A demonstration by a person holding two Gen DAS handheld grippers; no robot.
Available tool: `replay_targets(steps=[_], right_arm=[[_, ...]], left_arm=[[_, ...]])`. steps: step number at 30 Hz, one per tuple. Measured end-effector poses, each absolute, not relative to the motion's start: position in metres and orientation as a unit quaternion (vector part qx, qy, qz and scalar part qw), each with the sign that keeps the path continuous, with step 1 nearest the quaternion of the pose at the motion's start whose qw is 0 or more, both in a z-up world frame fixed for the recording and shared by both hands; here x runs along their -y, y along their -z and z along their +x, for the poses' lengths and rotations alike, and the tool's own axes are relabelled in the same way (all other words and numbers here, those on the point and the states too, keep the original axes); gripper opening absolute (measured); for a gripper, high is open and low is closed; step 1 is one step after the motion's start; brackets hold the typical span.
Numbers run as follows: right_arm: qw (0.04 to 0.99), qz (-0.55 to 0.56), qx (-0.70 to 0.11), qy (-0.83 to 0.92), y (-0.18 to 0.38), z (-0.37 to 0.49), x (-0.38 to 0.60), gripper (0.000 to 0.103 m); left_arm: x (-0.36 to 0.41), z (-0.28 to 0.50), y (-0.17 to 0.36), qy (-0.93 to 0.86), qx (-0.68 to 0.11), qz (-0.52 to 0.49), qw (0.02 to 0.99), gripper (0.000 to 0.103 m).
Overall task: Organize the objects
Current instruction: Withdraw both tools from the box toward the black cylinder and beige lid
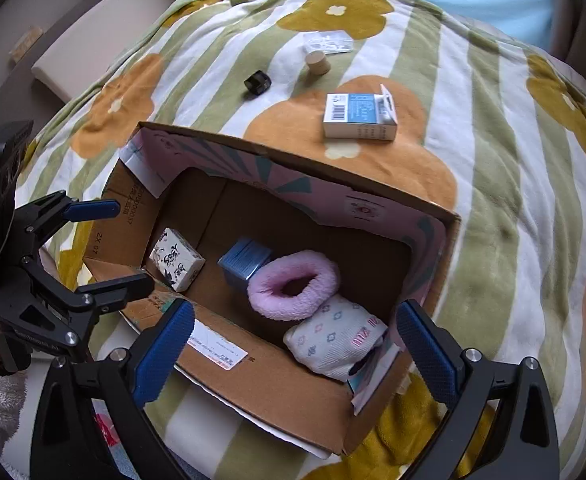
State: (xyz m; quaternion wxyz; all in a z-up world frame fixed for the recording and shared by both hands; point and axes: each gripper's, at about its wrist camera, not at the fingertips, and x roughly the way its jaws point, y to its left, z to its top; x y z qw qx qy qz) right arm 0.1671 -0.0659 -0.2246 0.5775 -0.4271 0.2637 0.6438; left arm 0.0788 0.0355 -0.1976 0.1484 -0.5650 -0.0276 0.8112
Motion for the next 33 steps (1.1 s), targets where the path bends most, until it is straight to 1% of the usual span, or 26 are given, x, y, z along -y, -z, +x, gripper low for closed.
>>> replay_targets(steps=[7, 11, 20, 29, 33], right_arm=[[0.588, -0.425, -0.253, -0.64, 0.218, 0.166, 0.07, 0.101], [0.599, -0.428, -0.237, -0.634, 0.213, 0.162, 0.068, 0.101], [0.611, -0.428, -0.229, -0.626, 0.208, 0.158, 0.065, 0.101], [0.622, -0.412, -0.231, -0.625, 0.192, 0.155, 0.059, 0.101], [0.631, -0.405, -0.216, -0.625, 0.179, 0.15, 0.054, 0.101]], left_arm=[[-0.027, 0.082, 0.192, -0.814, 0.049, -0.559, 0.15, 0.103], [-0.024, 0.082, 0.188, -0.815, 0.051, -0.556, 0.152, 0.103], [-0.015, 0.078, 0.182, -0.814, 0.056, -0.554, 0.163, 0.103], [0.002, 0.064, 0.162, -0.829, 0.043, -0.538, 0.146, 0.103], [0.012, 0.053, 0.15, -0.835, 0.039, -0.53, 0.14, 0.103]])
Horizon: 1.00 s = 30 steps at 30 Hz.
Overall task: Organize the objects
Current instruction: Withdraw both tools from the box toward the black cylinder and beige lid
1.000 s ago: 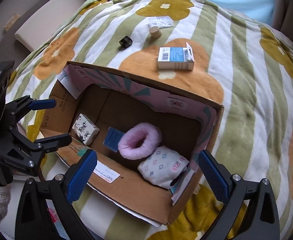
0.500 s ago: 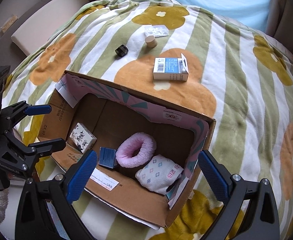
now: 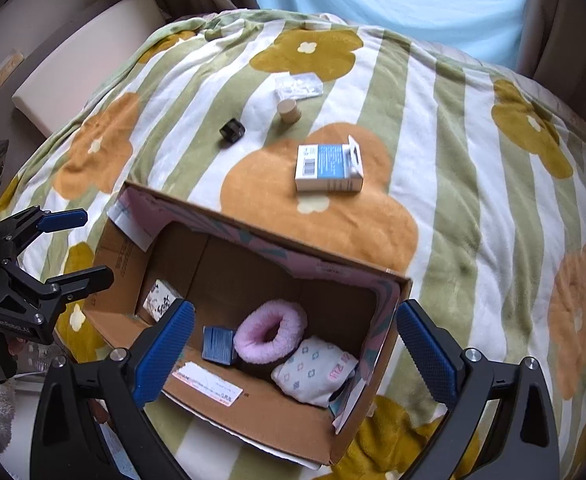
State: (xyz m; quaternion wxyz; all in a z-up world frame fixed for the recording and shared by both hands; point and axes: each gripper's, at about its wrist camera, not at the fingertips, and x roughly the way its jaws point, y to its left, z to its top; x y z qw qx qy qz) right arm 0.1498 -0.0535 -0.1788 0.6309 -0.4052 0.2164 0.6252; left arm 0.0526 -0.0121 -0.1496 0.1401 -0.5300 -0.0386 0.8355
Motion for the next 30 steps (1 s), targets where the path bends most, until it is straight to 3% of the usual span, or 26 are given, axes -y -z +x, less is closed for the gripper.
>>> replay_targets(steps=[18, 30], right_arm=[[0.636, -0.383, -0.15, -0.653, 0.121, 0.13, -0.028, 0.101], [0.601, -0.431, -0.098, -0.666, 0.135, 0.12, -0.132, 0.101]], left_arm=[[0.051, -0.048, 0.125, -0.856, 0.003, -0.489, 0.168, 0.103], [0.065, -0.143, 0.188, -0.843, 0.022, -0.506, 0.182, 0.1]])
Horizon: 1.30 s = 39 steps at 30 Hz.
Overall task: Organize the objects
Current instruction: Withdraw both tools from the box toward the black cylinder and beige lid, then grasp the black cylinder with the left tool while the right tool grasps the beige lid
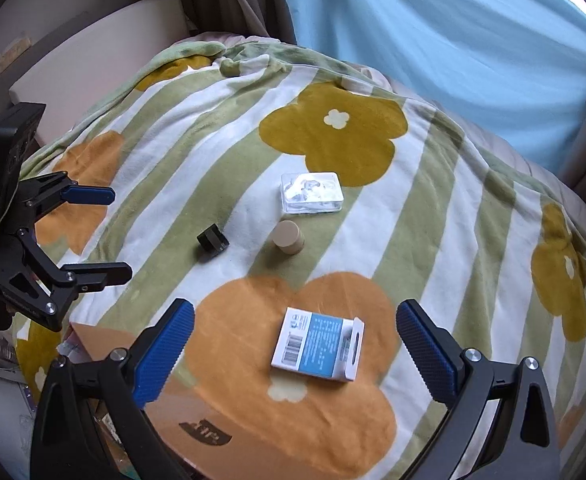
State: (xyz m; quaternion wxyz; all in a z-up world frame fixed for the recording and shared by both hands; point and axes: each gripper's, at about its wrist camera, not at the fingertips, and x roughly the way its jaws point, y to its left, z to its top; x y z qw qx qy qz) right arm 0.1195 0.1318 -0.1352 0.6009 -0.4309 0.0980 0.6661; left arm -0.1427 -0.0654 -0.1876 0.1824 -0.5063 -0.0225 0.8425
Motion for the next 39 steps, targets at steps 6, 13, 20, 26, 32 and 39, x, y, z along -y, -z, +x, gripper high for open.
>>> replay_targets(steps=[6, 13, 20, 26, 32, 39], right_arm=[[0.588, -0.466, -0.085, -0.656, 0.155, 0.117, -0.182, 0.094], [0.574, -0.486, -0.09, -0.653, 0.182, 0.116, -0.228, 0.084], [0.564, -0.501, -0.103, -0.648, 0.207, 0.116, -0.26, 0.071], [0.563, -0.504, -0.111, -0.646, 0.218, 0.118, -0.276, 0.06], [0.562, -0.501, -0.119, -0.647, 0.225, 0.119, -0.284, 0.051], [0.565, -0.5, -0.126, -0.644, 0.23, 0.117, -0.288, 0.034]], left_arm=[[0.058, -0.177, 0.228, -0.831, 0.019, -0.522, 0.191, 0.09], [0.052, -0.202, 0.268, -0.818, 0.019, -0.542, 0.193, 0.076], [0.051, -0.212, 0.297, -0.812, 0.02, -0.553, 0.186, 0.067], [0.047, -0.216, 0.306, -0.813, 0.011, -0.554, 0.177, 0.062], [0.046, -0.218, 0.307, -0.82, -0.001, -0.548, 0.167, 0.052], [0.053, -0.219, 0.309, -0.82, 0.008, -0.547, 0.169, 0.032]])
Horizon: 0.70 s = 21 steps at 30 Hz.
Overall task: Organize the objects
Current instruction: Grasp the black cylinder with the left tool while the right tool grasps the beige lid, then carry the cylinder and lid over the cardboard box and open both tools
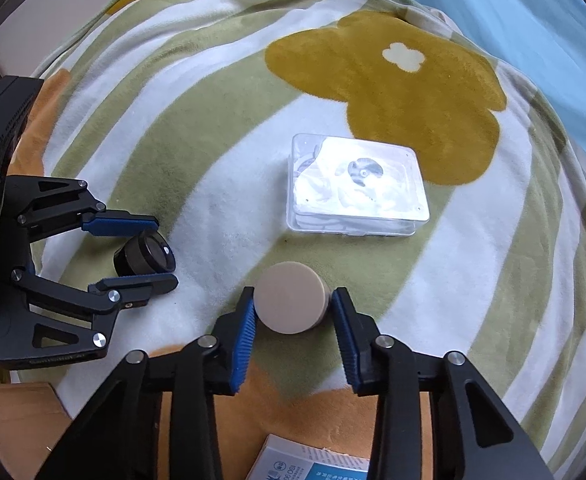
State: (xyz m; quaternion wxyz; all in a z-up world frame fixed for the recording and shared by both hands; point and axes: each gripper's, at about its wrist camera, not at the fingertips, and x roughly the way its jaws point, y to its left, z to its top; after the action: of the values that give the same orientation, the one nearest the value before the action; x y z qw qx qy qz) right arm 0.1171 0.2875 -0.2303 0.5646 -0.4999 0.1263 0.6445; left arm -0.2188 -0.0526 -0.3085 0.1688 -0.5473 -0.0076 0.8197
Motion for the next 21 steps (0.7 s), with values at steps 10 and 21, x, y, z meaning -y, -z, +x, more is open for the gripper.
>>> replay_targets(steps=[10, 21], right_arm=[[0.571, -0.493, -0.123, -0.645, 0.23, 0.116, -0.288, 0.033], [0.577, -0.483, -0.117, -0.648, 0.212, 0.106, -0.274, 0.033]], left_arm=[[0.054, -0.216, 0.303, -0.82, 0.009, -0.545, 0.174, 0.032], [0.059, -0.206, 0.275, -0.827, 0.023, -0.532, 0.178, 0.032]])
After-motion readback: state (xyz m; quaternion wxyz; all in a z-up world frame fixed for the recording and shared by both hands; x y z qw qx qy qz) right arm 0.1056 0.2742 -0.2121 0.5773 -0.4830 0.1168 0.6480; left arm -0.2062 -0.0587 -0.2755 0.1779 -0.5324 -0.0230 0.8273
